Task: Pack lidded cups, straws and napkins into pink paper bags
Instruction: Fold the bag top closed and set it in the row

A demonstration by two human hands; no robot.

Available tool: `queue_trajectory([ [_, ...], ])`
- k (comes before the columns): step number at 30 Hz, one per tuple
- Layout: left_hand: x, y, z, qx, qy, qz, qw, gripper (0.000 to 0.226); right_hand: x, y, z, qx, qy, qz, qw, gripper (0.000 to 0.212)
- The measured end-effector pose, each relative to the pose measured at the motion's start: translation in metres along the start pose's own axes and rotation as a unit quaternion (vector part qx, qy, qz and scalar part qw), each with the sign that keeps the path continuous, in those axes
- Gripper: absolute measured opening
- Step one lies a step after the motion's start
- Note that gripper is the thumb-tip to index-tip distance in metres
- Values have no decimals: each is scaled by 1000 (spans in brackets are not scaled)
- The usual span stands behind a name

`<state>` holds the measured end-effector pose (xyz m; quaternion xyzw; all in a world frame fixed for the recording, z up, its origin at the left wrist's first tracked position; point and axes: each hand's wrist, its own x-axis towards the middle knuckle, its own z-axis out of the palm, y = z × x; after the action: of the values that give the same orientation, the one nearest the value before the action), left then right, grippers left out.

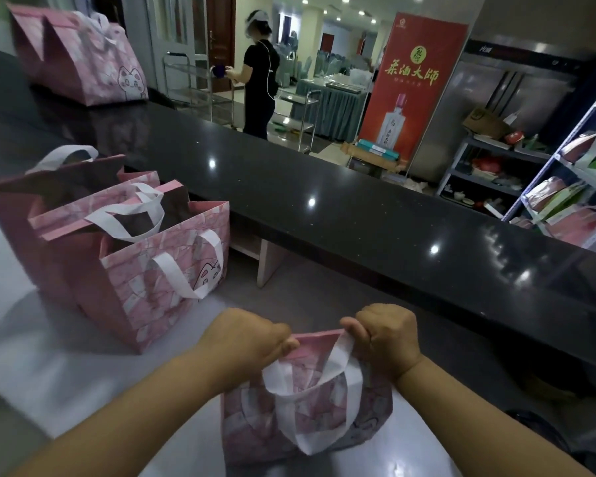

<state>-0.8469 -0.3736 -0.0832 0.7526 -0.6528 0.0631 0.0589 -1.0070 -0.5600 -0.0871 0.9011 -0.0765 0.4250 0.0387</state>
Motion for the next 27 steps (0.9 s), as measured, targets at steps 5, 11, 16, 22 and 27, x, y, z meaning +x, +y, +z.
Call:
queue_trajectory([
  [5, -30, 6, -7, -2, 36, -50, 998, 40, 13, -16, 9, -4, 7, 80, 997, 72],
  [11, -70, 26, -9, -80, 65, -218, 970, 40, 0, -27, -3, 59, -79, 129, 987, 35],
  [16, -90, 64, -15, -133, 106, -288, 942, 32, -40, -57, -34, 85, -151, 124, 977, 44],
  [22, -107, 118, -28, -264, 120, -300, 909, 24, -78, -98, -81, 101, -151, 68, 981, 54],
  [27, -144, 156, -34, -384, 187, -362, 829, 39, -112, -120, -112, 138, -171, 42, 975, 62],
])
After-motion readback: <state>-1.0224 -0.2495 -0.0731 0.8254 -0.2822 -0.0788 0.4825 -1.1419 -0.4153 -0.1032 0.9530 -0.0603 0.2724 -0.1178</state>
